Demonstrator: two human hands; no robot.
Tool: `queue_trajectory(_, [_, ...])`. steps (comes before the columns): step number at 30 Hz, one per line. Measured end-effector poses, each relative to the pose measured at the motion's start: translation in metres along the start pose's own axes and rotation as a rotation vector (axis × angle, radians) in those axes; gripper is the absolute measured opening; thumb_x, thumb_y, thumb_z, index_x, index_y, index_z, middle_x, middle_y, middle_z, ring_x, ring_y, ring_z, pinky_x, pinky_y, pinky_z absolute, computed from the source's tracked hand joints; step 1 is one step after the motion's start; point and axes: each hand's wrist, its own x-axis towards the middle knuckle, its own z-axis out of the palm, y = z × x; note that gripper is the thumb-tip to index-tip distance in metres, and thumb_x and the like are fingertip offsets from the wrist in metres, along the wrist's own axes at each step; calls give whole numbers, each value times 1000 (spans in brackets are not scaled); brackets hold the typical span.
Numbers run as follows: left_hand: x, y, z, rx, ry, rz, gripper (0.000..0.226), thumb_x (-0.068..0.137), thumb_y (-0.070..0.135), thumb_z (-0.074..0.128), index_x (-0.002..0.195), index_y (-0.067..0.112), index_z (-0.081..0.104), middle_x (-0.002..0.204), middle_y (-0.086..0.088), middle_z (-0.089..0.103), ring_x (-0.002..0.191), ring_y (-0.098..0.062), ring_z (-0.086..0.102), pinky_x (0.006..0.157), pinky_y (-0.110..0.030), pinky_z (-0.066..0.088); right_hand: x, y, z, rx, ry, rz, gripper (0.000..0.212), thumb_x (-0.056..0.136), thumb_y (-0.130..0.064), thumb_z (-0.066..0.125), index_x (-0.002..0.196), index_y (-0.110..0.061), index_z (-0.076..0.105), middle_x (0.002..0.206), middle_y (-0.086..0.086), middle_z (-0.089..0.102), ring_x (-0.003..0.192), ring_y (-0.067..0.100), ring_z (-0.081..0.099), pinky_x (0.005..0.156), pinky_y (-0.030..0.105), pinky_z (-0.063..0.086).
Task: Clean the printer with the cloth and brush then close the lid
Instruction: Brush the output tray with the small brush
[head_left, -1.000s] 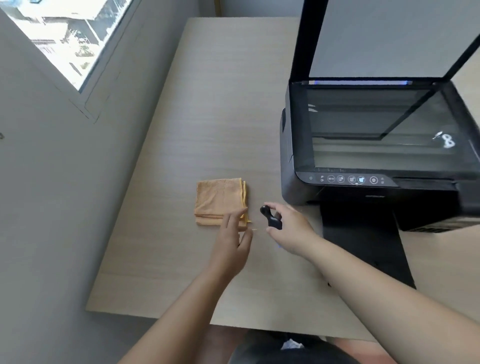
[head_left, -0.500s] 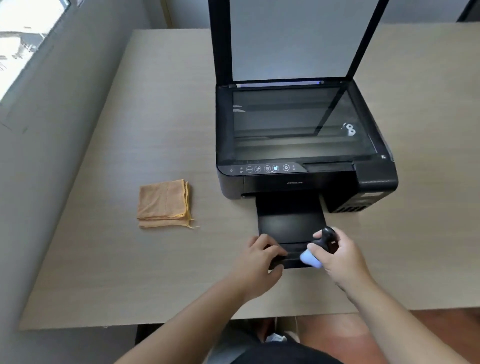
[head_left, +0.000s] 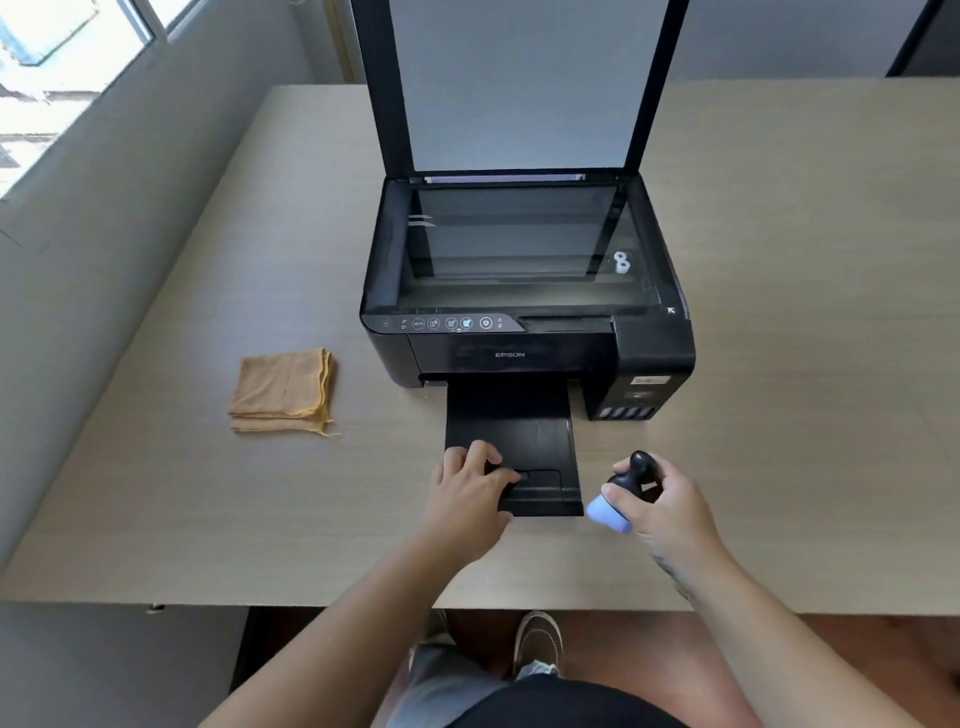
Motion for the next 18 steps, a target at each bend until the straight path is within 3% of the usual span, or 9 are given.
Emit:
queue_trajectory(7, [-7,12,-3,-45,103,-14,39,88,28,60,123,36,47,137,8,29,127,-24,24,107,-33,23,9,1,-22,31,-38,-23,15,79,-10,74,87,-19,64,76,-3,63,68,14,56,61,27,44])
queue_trajectory(10, [-25,12,5,-77,177,18,29,88,32,57,116,39,50,138,12,29,129,-21,23,107,-33,23,17,-1,-26,48,-26,-39,15,80,-13,74,90,-18,64,79,0,62,70,16,56,60,24,43])
queue_trajectory(16, [-65,16,27,-536,281,-119,86,69,62,71,139,41,27,145,17,19,129,-6,23,107,-26,27,35,-6,1,-12,-76,-112,6,85,-31,67,87,-26,66,84,-3,68,79,18,64,74,36,53])
queue_trajectory(18, [-67,20,29,-827,367,-315,85,76,57,70,144,35,23,146,16,20,133,-5,25,108,-29,27,35,-6,15,-111,-123,-188,3,87,-30,64,86,-27,65,82,-6,66,75,12,61,70,27,49])
